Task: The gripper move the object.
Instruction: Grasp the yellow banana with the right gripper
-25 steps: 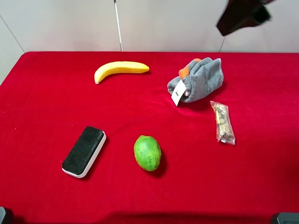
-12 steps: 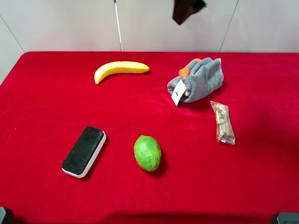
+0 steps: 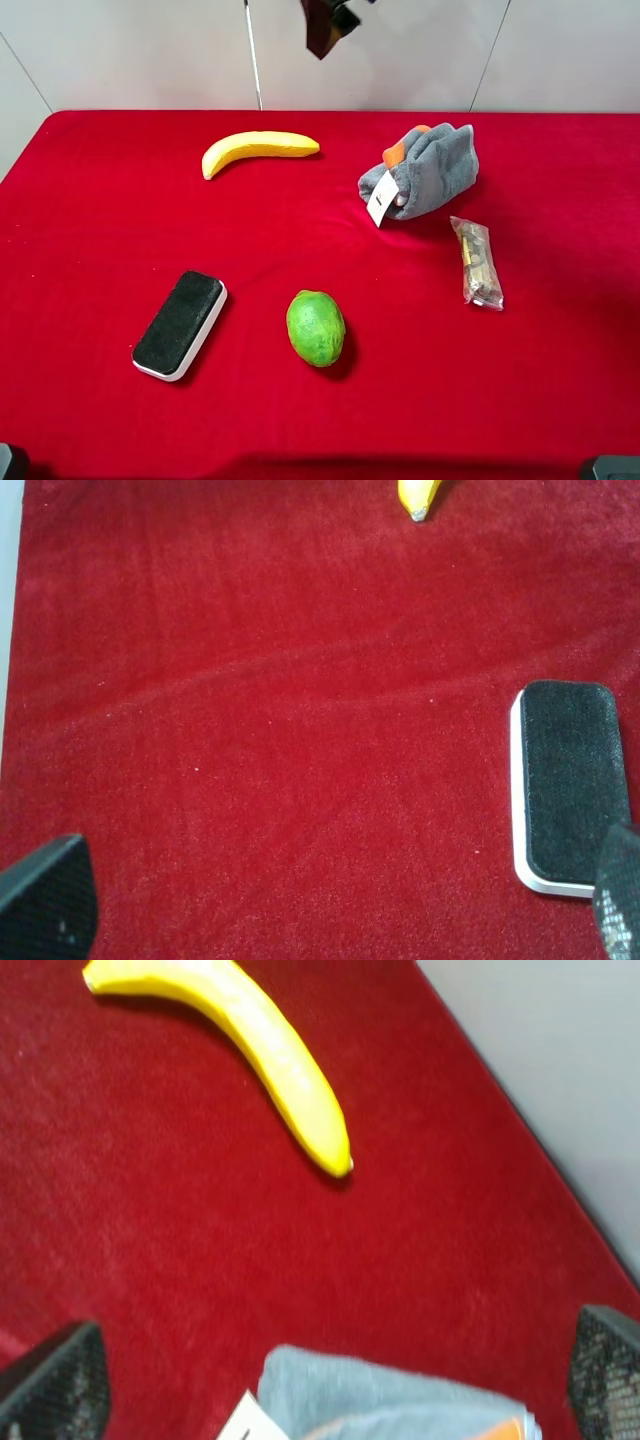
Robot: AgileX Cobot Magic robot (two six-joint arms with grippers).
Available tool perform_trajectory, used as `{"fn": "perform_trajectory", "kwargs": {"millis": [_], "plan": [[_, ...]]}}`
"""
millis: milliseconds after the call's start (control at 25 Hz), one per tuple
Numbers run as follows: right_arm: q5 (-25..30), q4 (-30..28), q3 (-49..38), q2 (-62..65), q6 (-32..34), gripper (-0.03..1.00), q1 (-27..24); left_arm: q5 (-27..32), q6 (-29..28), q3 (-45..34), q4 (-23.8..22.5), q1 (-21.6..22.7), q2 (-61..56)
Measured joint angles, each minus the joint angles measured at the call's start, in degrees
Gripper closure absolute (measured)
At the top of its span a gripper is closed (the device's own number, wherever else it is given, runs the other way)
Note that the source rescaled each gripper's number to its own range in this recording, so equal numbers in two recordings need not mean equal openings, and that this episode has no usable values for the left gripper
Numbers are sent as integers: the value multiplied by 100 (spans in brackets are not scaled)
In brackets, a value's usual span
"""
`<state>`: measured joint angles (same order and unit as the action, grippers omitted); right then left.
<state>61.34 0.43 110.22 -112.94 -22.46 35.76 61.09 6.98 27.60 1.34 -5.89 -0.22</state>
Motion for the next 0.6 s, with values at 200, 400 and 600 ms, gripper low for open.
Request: {"fn": "perform_trajectory", "kwargs": {"millis": [200,400,600], "plan": [[0,249,677,-672,-189,-3,0,0,0,0,0,0,0],[0,472,1255,-1247,-419,-3,0,0,0,0,0,0,0],[-24,652,1655,-1674,-677,-3,0,0,0,0,0,0,0]]}}
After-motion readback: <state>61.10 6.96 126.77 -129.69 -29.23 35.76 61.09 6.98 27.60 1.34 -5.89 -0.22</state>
